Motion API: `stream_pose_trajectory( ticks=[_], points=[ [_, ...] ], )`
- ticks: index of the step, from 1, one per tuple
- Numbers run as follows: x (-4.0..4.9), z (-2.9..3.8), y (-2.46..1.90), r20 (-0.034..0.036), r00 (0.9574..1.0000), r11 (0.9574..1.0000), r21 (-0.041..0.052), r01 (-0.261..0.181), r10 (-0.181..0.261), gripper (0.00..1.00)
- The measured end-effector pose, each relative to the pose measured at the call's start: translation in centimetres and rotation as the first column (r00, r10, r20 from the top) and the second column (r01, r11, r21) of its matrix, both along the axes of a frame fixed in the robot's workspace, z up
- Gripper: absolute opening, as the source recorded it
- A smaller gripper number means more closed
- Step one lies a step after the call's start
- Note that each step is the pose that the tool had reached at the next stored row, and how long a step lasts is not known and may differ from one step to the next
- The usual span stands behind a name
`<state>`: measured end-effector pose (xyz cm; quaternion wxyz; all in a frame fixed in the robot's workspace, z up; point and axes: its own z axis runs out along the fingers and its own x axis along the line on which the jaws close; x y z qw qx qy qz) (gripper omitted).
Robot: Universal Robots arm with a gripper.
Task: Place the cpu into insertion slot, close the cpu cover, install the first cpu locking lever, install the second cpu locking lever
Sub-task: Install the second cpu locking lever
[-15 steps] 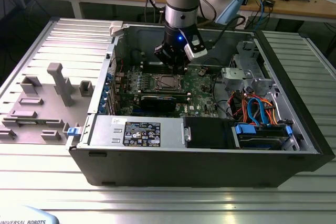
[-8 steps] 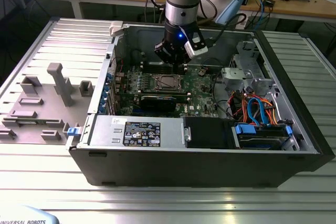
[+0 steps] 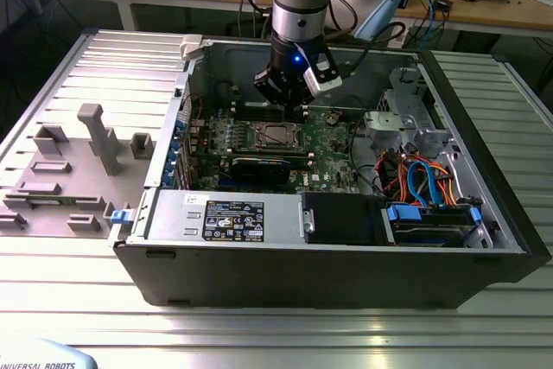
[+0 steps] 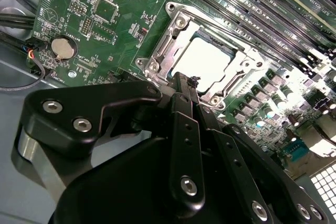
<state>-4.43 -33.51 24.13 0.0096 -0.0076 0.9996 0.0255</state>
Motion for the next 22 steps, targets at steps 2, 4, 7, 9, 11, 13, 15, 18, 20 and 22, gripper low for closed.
stream_pose_trajectory(
  ticks=[2,4,7,9,11,13,15,18,20,22],
  points=[
    [0.00,0.00,0.00,0.0000,1.0000,1.0000,0.0000,0.000,0.000,0.11],
    [0.00,0.01,0.00,0.0000,1.0000,1.0000,-0.0001,0.000,0.000,0.11],
    [-0.02,0.01,-0.02,-0.0002,1.0000,1.0000,-0.0003,0.000,0.000,0.11],
    [0.00,0.01,-0.20,-0.0002,1.0000,1.0000,-0.0020,0.000,0.000,0.11],
    [0.00,-0.02,-0.64,-0.0001,1.0000,1.0000,-0.0065,0.000,0.000,0.11],
    [0.00,-0.05,-1.33,0.0000,1.0000,1.0000,-0.0071,0.000,0.000,0.11],
    [0.00,-0.06,-2.18,0.0000,1.0000,0.9999,-0.0109,0.000,0.000,0.11],
    [0.04,-0.06,-2.83,-0.0005,1.0000,0.9999,-0.0125,0.000,0.000,0.11],
    [0.04,-0.07,-2.94,-0.0005,1.0000,0.9999,-0.0124,0.000,0.000,0.11],
    [0.05,-0.06,-2.96,-0.0006,1.0000,0.9999,-0.0125,0.000,0.000,0.11]
  ],
)
